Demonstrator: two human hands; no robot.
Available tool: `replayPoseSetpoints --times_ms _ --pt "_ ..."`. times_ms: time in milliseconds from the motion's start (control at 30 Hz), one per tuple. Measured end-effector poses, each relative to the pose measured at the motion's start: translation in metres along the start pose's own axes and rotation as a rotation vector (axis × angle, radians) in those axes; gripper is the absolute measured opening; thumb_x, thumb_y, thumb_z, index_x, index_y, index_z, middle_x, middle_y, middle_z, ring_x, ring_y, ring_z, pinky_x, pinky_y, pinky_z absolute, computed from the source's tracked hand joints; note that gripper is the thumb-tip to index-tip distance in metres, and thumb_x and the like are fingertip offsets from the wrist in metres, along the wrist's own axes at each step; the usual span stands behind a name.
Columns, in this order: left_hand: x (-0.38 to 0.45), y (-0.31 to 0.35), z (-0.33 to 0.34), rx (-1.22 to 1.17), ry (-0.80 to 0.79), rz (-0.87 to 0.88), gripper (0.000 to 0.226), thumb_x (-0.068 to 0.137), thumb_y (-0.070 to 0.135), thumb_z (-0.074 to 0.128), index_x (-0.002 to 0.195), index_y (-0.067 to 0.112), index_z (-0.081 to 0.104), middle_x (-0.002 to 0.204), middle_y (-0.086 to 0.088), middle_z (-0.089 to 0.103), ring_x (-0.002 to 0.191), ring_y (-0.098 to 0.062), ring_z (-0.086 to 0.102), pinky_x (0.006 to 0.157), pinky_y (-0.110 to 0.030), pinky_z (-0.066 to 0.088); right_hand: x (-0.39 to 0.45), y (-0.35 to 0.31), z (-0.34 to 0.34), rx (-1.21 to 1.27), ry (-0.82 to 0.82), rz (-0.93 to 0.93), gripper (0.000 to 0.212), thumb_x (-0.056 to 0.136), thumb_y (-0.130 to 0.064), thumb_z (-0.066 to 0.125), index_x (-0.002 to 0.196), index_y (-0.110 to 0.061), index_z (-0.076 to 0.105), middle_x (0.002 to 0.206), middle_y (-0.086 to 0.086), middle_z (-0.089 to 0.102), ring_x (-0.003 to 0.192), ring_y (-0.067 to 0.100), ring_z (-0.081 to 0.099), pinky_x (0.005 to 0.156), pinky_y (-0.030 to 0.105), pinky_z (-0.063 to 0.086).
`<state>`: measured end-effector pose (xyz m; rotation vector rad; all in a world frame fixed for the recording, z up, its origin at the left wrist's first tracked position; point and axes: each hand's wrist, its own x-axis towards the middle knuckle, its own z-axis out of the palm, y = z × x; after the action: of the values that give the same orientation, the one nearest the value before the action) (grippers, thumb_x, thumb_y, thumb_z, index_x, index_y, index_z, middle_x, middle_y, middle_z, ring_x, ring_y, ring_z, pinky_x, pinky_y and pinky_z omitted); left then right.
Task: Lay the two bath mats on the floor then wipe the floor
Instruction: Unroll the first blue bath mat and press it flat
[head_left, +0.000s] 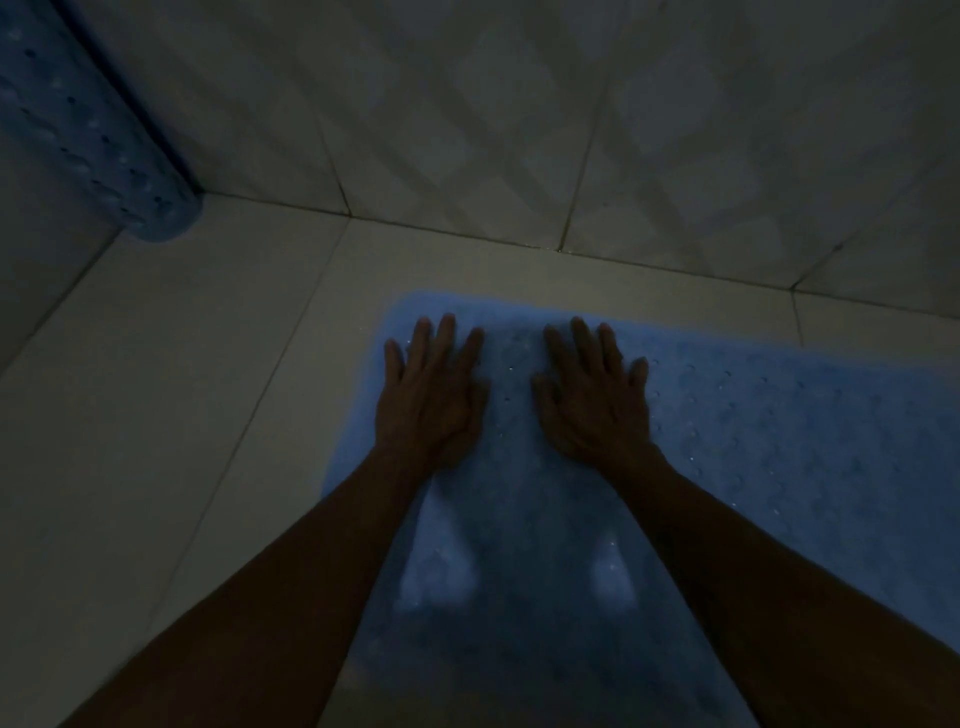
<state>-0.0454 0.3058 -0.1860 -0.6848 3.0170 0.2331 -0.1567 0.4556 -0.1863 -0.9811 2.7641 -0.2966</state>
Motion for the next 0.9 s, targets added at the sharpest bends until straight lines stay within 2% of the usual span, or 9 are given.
replayPoseSetpoints --times_ms 100,167,233,400,533,700,900 --pt "0.012 -0.008 0.004 0.015 -0.002 0.012 0.063 0.099 0.059 0.018 0.157 0.039 0.001 0.167 -0.002 -0.002 0.152 -0.032 -0.007 0.119 -0.062 -0.002 0.003 0.003 0.012 -0.016 -0.035 0.001 0.061 0.097 -0.06 0.016 0.153 -0.043 -0.001 0.164 -0.006 -0.008 0.15 0.021 -0.013 0.115 0.061 -0.005" --pt "0.012 -0.012 0.013 -0.01 -0.016 0.007 0.062 0.098 0.064 0.014 0.154 0.046 -0.005 0.167 0.002 -0.006 0.152 -0.029 -0.011 0.118 -0.063 -0.003 0.004 0.002 0.017 -0.009 0.006 0.007 0.06 0.096 -0.061 0.013 0.152 -0.046 -0.003 0.164 -0.007 -0.007 0.15 0.02 -0.013 0.116 0.06 -0.005" --pt "0.011 -0.015 0.02 -0.029 0.0 -0.001 0.061 0.098 0.066 0.013 0.153 0.049 -0.006 0.166 0.005 -0.007 0.152 -0.027 -0.012 0.119 -0.063 -0.003 0.005 0.002 0.022 -0.018 0.039 0.017 0.059 0.096 -0.061 0.012 0.151 -0.048 -0.002 0.164 -0.009 -0.006 0.15 0.02 -0.012 0.117 0.06 -0.005" --pt "0.015 -0.018 0.033 -0.031 -0.015 -0.039 0.061 0.097 0.066 0.012 0.152 0.05 -0.008 0.166 0.007 -0.006 0.153 -0.025 -0.011 0.119 -0.062 -0.001 0.01 0.013 0.037 -0.034 -0.019 0.051 0.058 0.096 -0.061 0.008 0.151 -0.048 -0.004 0.164 -0.008 -0.007 0.149 0.02 -0.014 0.116 0.059 -0.007" --pt "0.014 -0.017 0.036 -0.01 0.028 -0.044 0.061 0.098 0.065 0.02 0.154 0.049 0.003 0.167 0.005 0.001 0.153 -0.025 -0.006 0.119 -0.062 0.003 0.01 0.011 0.039 -0.032 0.024 0.068 0.055 0.098 -0.058 0.014 0.15 -0.05 0.0 0.164 -0.009 -0.004 0.15 0.018 -0.014 0.116 0.061 0.0" --pt "0.013 -0.016 0.037 0.032 0.14 -0.016 0.058 0.1 0.062 0.027 0.154 0.044 0.02 0.165 0.001 0.015 0.153 -0.026 0.007 0.118 -0.06 0.011 0.005 0.011 0.041 -0.044 0.184 0.007 0.051 0.1 -0.048 0.032 0.151 -0.042 0.027 0.163 -0.003 0.014 0.151 0.024 0.006 0.113 0.064 0.014" --pt "0.013 -0.017 0.035 0.051 0.12 -0.006 0.058 0.1 0.061 0.027 0.155 0.042 0.02 0.165 0.0 0.014 0.153 -0.027 0.007 0.118 -0.06 0.011 0.006 0.009 0.041 -0.06 0.16 0.037 0.052 0.099 -0.049 0.032 0.151 -0.042 0.026 0.163 -0.003 0.015 0.151 0.023 0.006 0.114 0.063 0.012"
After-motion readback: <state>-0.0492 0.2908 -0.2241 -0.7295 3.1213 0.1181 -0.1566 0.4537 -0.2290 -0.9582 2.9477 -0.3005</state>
